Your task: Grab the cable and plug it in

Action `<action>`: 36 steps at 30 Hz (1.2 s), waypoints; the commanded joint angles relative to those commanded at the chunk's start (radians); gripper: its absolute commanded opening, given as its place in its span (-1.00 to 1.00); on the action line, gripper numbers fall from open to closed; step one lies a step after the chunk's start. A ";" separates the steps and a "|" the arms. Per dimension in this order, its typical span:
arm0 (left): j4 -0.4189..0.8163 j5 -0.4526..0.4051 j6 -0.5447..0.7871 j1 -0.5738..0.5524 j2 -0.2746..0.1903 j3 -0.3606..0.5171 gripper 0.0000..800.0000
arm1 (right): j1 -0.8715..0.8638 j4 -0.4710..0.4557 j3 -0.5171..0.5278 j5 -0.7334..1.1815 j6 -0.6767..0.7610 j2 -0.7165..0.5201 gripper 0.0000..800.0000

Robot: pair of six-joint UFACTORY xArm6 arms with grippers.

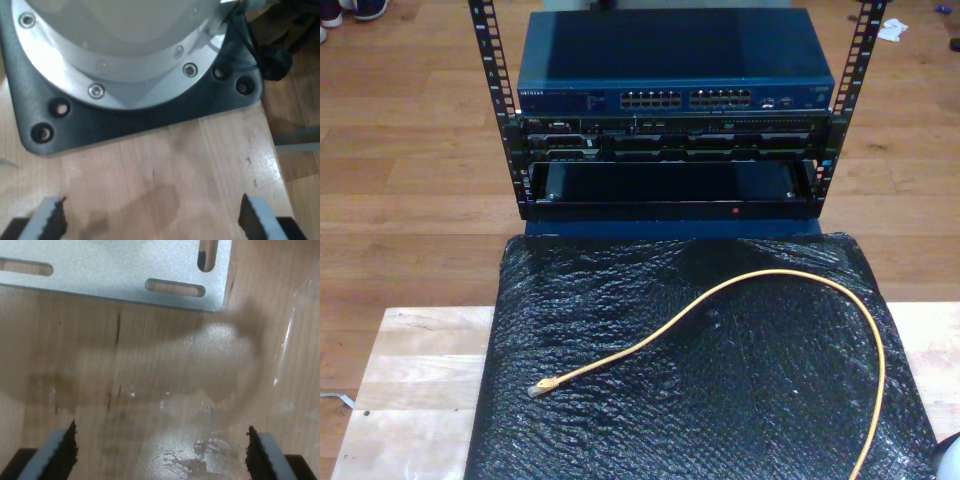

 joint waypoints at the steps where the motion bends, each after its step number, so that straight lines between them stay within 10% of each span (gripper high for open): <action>1: 0.000 0.000 0.000 0.000 0.000 0.000 1.00 | 0.000 0.000 0.000 0.000 0.000 0.000 1.00; 36: 0.028 0.097 -0.002 -0.002 0.008 -0.055 1.00 | -0.002 0.002 -0.124 0.199 0.005 -0.049 1.00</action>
